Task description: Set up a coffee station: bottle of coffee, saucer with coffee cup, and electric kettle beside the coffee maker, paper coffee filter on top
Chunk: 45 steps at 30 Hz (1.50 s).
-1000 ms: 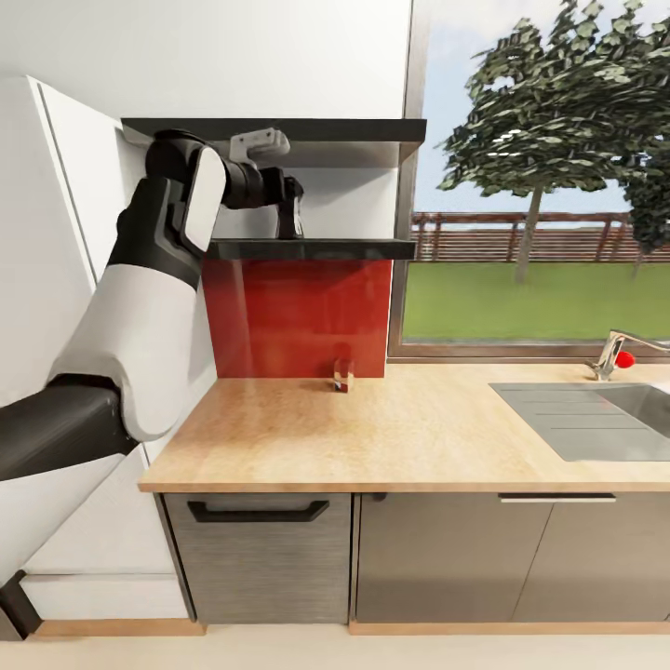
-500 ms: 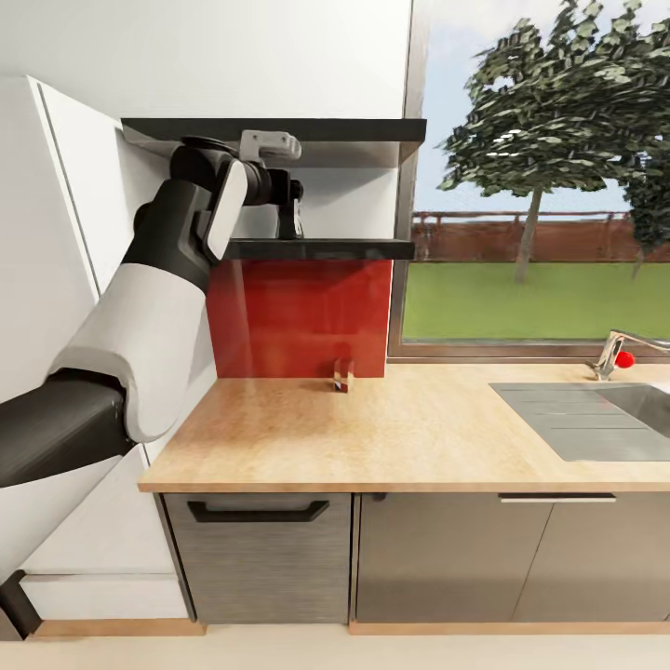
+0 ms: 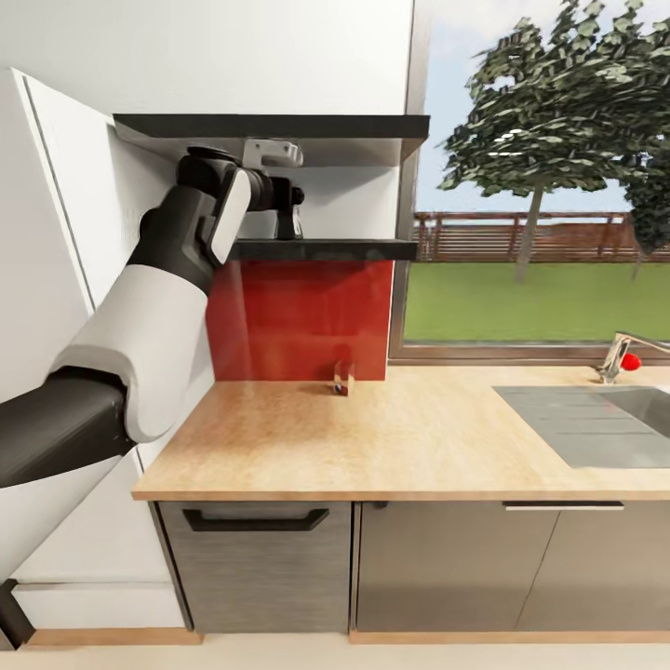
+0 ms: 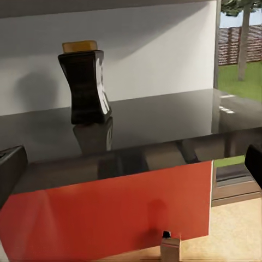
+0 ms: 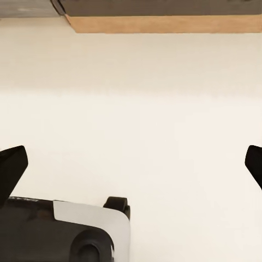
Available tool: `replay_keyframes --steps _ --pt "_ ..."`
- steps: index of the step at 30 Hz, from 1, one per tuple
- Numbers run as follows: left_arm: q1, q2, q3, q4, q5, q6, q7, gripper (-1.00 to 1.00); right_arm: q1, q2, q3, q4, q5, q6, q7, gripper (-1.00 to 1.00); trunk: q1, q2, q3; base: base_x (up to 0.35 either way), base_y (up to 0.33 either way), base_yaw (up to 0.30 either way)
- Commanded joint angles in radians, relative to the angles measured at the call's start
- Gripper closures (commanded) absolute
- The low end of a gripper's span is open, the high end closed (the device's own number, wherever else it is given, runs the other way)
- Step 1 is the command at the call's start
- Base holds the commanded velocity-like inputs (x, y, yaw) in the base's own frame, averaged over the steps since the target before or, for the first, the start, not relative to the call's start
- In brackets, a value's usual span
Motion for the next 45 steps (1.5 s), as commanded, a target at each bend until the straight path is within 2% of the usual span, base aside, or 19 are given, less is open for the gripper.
replay_keyframes --steps 1,14,18,23,25,29,32,34,35,38,39,42,45 --pt "-0.001 0.000 -0.001 0.010 -0.001 0.003 0.001 -1.00 0.001 -0.002 0.008 0.002 -0.010 -0.003 0.009 -1.00 0.001 -0.002 -0.002 0.203 0.000 0.000" --pt "-0.001 0.000 -0.001 0.066 0.001 -0.036 0.001 -1.00 0.004 -0.008 0.008 0.002 -0.010 -0.005 0.013 -1.00 0.001 -0.002 -0.002 0.146 0.000 0.000" --pt "-0.001 0.000 -0.001 0.089 0.001 -0.076 0.001 -1.00 0.007 -0.009 0.008 0.002 -0.010 -0.006 0.012 -1.00 0.001 -0.002 -0.002 0.100 0.000 0.000" --pt "-0.001 0.000 -0.001 0.106 0.002 -0.097 0.001 -1.00 0.044 -0.011 0.008 0.003 -0.011 -0.012 0.008 -1.00 0.001 -0.002 -0.002 0.199 0.000 0.000" --pt "-0.001 0.000 0.000 0.108 0.002 -0.104 0.001 -1.00 0.086 -0.020 0.008 0.003 -0.012 -0.053 0.008 -1.00 0.001 -0.002 -0.002 0.066 0.000 0.000" --pt "-0.001 0.000 0.000 0.105 0.002 -0.106 0.002 -1.00 0.120 -0.028 0.008 0.003 -0.013 -0.099 0.010 -1.00 0.001 -0.002 -0.002 0.024 0.000 0.000" --pt "-0.001 0.000 0.000 0.102 0.002 -0.107 0.003 -1.00 0.149 -0.039 0.008 0.003 -0.030 -0.117 0.013 -1.00 0.001 -0.002 -0.002 0.006 0.000 0.000" --pt "-0.001 0.000 0.001 0.100 0.002 -0.108 0.003 -1.00 0.186 -0.049 0.008 0.003 -0.089 -0.181 0.044 -1.00 0.001 -0.002 -0.002 0.002 0.000 0.000" --pt "-0.001 0.000 0.004 0.099 0.002 -0.108 0.003 -1.00 0.213 -0.055 0.008 0.003 -0.139 -0.235 0.087 -1.00 0.001 -0.002 -0.002 0.001 0.000 0.000" --pt "-0.001 0.000 0.013 0.099 0.001 -0.108 0.003 -1.00 0.254 -0.069 0.007 0.002 -0.240 -0.311 0.185 -1.00 0.001 -0.002 -0.002 0.000 0.000 0.000" --pt "-0.001 0.000 0.020 0.098 0.001 -0.108 0.003 -1.00 0.272 -0.074 0.008 0.002 -0.313 -0.343 0.258 -1.00 0.001 -0.002 -0.002 0.000 0.000 0.000" --pt "-0.001 0.000 0.030 0.095 0.002 -0.108 0.003 -1.00 0.291 -0.080 0.009 0.002 -0.413 -0.379 0.371 -1.00 0.001 -0.002 -0.002 0.000 0.000 0.000" --pt "-0.001 0.000 0.034 0.090 0.001 -0.108 0.003 -1.00 0.303 -0.080 0.011 0.002 -0.455 -0.395 0.413 -1.00 0.001 -0.002 -0.002 0.016 0.000 0.000"
